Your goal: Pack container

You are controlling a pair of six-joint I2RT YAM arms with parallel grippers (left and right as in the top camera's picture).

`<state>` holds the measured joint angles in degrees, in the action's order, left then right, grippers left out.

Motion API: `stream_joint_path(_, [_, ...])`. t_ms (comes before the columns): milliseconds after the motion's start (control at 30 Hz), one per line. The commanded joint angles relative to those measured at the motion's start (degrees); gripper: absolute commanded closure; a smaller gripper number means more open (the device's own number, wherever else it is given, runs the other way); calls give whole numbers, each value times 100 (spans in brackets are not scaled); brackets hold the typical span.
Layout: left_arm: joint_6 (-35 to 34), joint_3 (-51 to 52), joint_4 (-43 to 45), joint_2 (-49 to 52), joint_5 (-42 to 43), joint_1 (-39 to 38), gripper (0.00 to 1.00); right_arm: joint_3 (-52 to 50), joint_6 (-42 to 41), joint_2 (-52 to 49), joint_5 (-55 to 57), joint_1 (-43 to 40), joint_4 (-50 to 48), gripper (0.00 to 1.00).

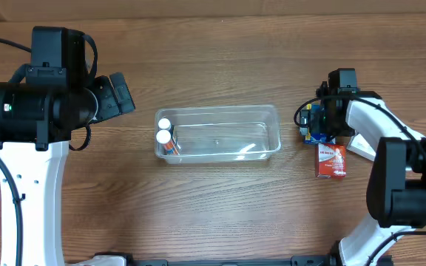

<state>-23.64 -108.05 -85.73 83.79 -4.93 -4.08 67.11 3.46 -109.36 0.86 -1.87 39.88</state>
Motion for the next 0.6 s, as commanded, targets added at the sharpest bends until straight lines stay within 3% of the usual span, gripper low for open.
stream_joint_path(0, [92,-74,-2,22,50,22,0,52,-68,-111,-76,-13,-57,16])
stream_joint_path(100, [92,-74,2,22,50,22,0,238,-101,-44,-79,-7,66,30])
stream_joint_path(167, [92,-74,0,22,50,22,0,592,-264,109,-87,-2,382,31])
stream_joint_path(333, [94,-74,2,22,48,22,0,2288,-588,892,-321,177,2236,35])
stream_joint_path(467, [94,-74,0,22,48,22,0,2597,-1099,2015,-608,1198,2741,37])
stream_joint_path(567, [94,-74,0,22,48,22,0,2583,-1513,2168,-540,2212,2771,37])
